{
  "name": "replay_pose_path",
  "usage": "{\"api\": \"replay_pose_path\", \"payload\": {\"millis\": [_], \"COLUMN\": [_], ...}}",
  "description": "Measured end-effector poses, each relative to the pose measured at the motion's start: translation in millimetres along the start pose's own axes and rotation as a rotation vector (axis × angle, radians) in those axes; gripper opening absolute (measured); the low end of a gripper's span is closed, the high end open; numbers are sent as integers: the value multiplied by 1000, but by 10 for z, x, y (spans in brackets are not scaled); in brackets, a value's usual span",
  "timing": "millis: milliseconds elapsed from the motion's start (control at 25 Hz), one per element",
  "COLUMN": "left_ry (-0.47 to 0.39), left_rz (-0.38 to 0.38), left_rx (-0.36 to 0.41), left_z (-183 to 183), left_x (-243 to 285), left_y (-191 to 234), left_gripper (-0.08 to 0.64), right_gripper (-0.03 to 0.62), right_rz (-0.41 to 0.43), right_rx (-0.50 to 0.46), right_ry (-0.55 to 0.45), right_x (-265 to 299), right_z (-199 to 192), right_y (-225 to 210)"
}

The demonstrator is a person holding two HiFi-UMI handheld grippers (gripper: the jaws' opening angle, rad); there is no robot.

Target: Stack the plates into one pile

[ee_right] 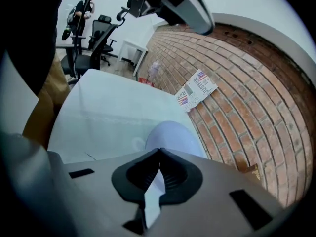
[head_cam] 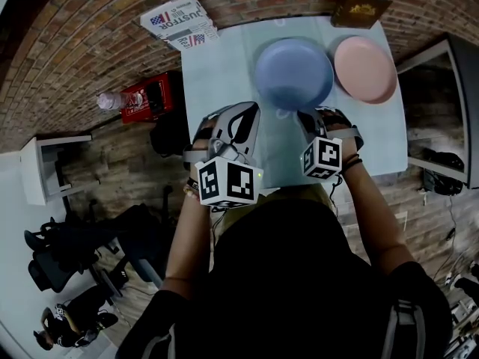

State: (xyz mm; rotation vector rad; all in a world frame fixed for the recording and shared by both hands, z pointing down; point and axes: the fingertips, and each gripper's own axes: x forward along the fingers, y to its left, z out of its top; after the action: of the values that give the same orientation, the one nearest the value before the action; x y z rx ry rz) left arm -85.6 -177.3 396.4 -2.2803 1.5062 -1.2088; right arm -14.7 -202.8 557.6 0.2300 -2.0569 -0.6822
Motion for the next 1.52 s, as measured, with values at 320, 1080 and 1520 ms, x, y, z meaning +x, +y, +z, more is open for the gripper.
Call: {"api": "replay_pose_path", "payload": {"millis": [320,1080,1520], "left_ry": [-23,-96,-139], "left_rz": [19,18,-58], "left_rx": [9,46,88], "left_z": [41,360,658], "left_x": [-94,-104,164], "left_y": [85,174,-12], "left_gripper": [21,21,21], "right_gripper": [35,34,35], "right_rz": [-120,-286,-348], "right_rx": [113,144,201], "right_ry": [-188,-358,-286], "right_x": [-669,-1550,-1682], "right_z": [660,1173,747], "right_y": [-479,-983,-1134]}}
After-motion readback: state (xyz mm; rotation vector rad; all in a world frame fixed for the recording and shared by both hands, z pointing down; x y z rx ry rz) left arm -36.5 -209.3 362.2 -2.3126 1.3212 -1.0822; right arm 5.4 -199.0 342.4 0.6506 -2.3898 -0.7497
